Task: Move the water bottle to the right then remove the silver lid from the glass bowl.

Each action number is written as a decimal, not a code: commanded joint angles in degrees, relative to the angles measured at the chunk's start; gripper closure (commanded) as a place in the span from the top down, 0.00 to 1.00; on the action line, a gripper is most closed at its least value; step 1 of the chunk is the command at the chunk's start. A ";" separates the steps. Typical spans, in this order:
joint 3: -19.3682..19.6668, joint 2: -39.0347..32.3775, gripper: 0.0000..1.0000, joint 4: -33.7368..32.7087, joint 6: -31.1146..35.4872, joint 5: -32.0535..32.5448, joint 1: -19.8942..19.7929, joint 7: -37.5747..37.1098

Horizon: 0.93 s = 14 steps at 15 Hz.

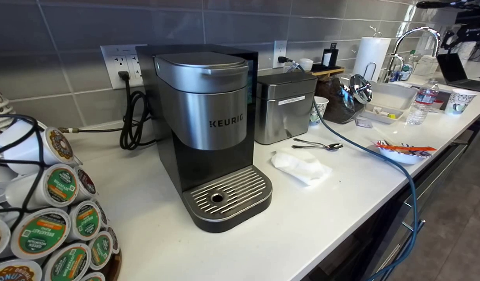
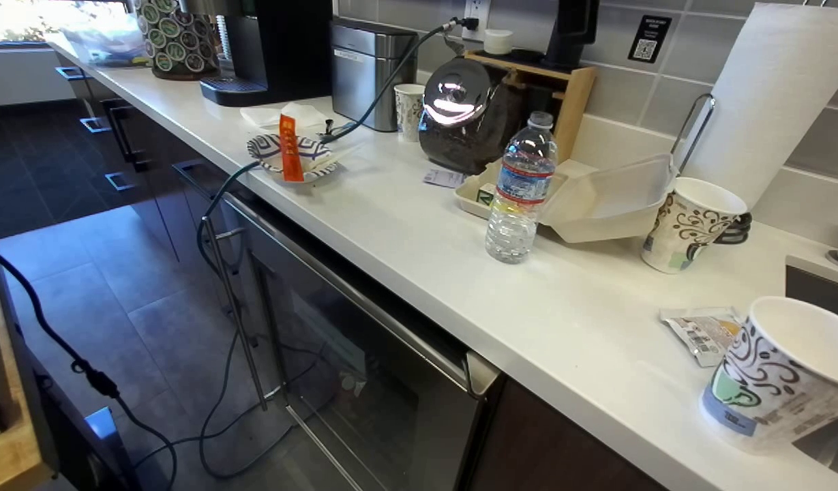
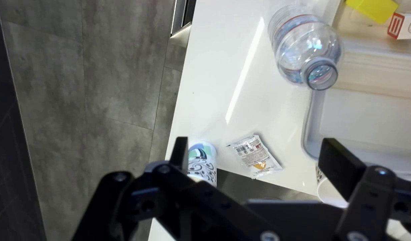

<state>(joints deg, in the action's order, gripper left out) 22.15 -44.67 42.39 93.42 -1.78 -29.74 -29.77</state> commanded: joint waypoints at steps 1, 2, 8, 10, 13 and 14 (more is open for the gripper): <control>-1.13 7.41 1.00 6.71 0.39 -0.61 -0.38 9.15; -1.53 9.29 1.00 8.32 0.15 -1.02 -0.31 11.99; -4.10 22.40 1.00 23.82 0.28 -1.53 1.93 26.48; -3.54 18.08 1.00 17.38 -0.05 -0.67 1.49 24.51; -3.65 19.13 1.00 18.13 -0.05 -0.63 1.58 24.89; -3.64 18.88 1.00 18.06 -0.05 -0.63 1.55 24.88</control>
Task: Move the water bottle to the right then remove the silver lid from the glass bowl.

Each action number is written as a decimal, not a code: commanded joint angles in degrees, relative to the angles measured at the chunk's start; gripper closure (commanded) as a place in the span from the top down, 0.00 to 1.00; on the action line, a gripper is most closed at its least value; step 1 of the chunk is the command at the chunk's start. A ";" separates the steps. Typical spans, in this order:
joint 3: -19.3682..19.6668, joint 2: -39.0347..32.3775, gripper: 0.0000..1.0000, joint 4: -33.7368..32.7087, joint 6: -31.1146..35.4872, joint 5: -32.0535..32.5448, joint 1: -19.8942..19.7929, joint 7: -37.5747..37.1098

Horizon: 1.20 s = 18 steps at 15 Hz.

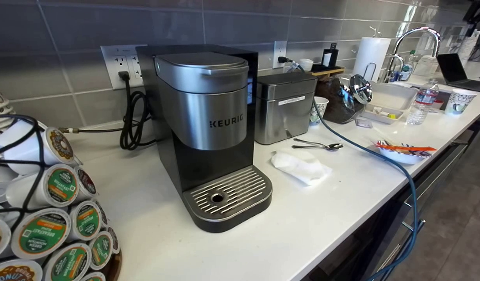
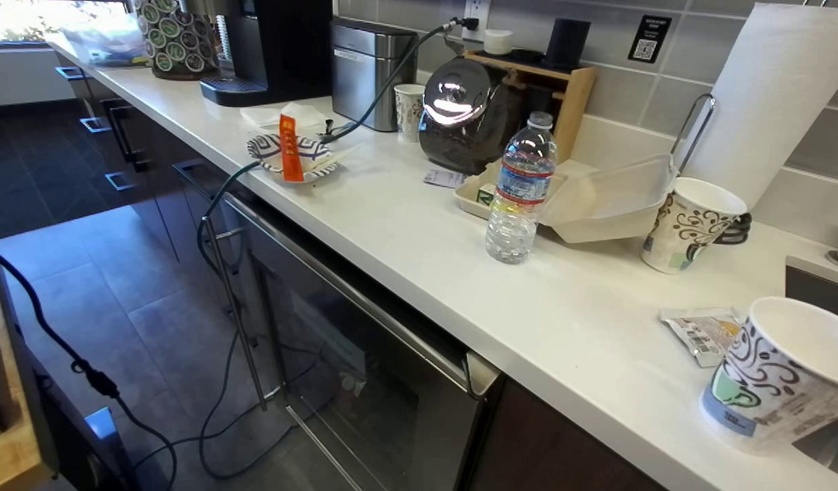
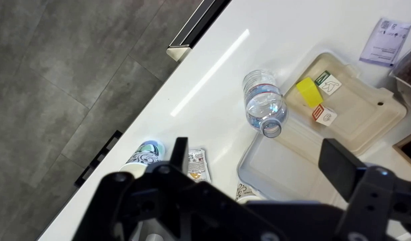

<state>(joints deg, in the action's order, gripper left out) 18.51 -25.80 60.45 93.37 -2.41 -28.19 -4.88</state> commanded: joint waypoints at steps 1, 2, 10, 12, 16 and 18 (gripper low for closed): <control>0.00 -0.16 1.00 -0.01 0.00 0.00 0.01 -0.02; -1.40 2.72 1.00 4.43 3.09 -1.18 0.65 3.56; -7.51 16.72 1.00 25.64 12.58 -16.22 0.54 15.37; -7.74 19.59 1.00 30.99 14.38 -18.45 0.65 22.51; -4.93 18.68 1.00 29.88 12.52 -17.33 2.96 26.33; -4.67 20.59 1.00 32.71 12.99 -17.38 3.20 28.40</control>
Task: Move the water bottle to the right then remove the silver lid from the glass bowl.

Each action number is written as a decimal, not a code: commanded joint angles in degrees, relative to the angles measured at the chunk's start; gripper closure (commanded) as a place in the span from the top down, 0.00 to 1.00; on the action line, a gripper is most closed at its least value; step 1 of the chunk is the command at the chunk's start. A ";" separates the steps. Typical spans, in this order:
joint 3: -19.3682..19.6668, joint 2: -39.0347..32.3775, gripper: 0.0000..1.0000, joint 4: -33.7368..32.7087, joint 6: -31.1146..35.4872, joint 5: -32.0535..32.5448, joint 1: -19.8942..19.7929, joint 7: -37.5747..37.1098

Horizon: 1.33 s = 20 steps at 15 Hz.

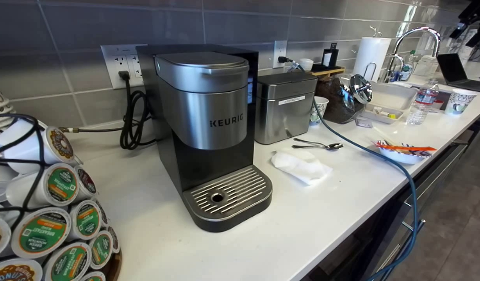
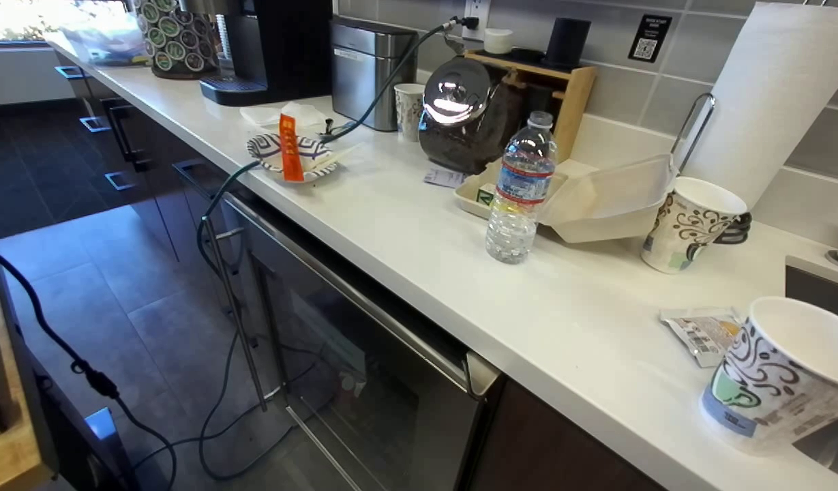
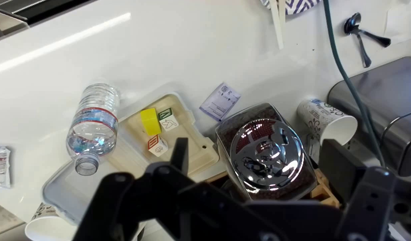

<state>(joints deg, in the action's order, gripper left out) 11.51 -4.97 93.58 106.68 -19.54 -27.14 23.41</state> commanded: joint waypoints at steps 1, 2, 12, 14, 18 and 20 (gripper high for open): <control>2.38 0.22 1.00 0.13 -0.29 -0.25 2.22 0.47; 2.39 0.54 1.00 0.46 -0.27 -0.25 2.27 0.60; 0.40 11.87 1.00 28.86 38.04 -15.42 13.64 27.02; 0.08 10.30 1.00 31.71 43.11 -18.95 15.92 28.79; -1.19 4.67 1.00 30.23 47.16 -22.90 17.47 28.42; -2.01 1.76 1.00 28.57 49.97 -24.00 17.96 28.39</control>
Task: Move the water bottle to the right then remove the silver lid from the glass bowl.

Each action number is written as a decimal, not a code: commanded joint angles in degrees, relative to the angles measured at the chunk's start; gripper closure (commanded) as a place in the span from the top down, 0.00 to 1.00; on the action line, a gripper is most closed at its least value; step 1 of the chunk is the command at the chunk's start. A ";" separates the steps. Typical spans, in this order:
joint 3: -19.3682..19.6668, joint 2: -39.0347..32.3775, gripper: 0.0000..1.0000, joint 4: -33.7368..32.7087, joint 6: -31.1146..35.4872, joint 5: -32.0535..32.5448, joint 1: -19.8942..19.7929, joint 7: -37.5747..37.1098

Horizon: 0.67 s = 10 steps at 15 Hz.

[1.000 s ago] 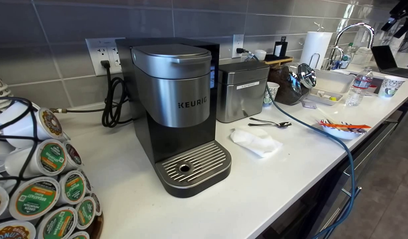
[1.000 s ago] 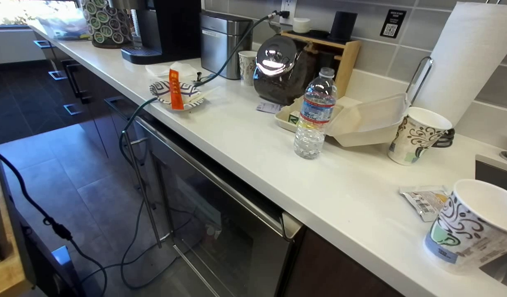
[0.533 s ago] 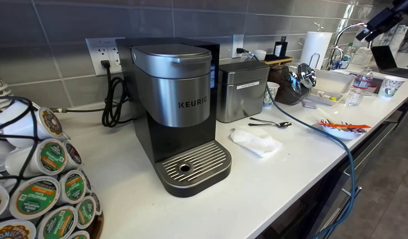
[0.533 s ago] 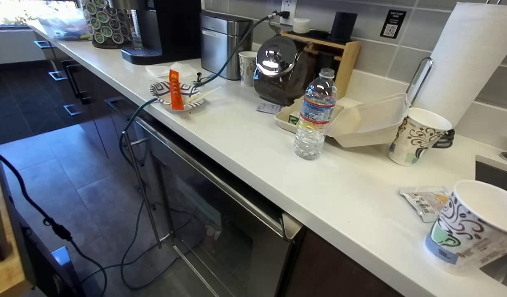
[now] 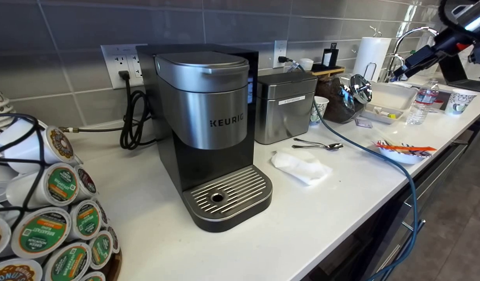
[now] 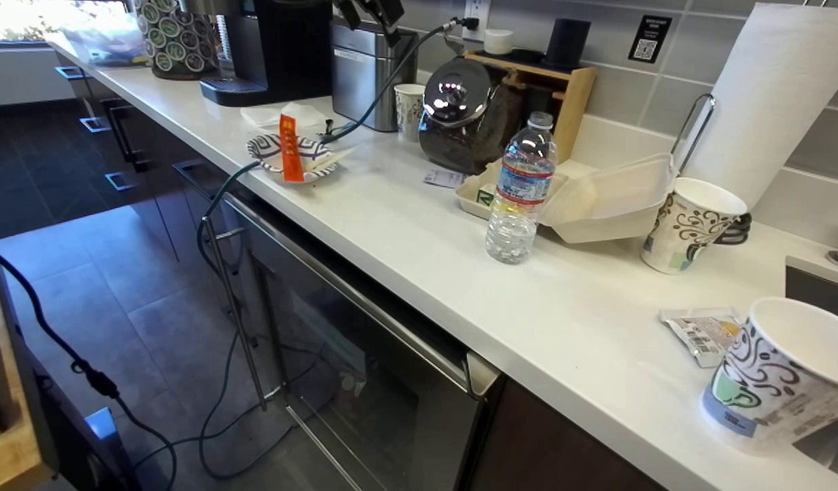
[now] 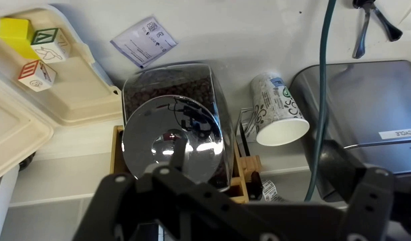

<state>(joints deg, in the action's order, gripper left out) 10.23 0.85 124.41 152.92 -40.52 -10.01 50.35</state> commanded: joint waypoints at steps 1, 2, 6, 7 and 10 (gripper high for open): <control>-0.95 -6.03 1.00 -3.85 4.80 -3.19 0.86 0.76; -0.82 -6.89 1.00 -4.62 3.89 -0.29 0.61 -2.02; -0.92 -6.31 1.00 -3.98 3.33 -0.87 0.53 -0.82; -1.38 -8.07 1.00 -5.58 2.48 -3.83 0.16 1.24; -2.18 -11.70 1.00 -8.77 4.53 -10.52 -0.57 7.45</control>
<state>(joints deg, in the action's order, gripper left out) 8.98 -6.60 119.39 156.22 -44.98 -9.57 52.05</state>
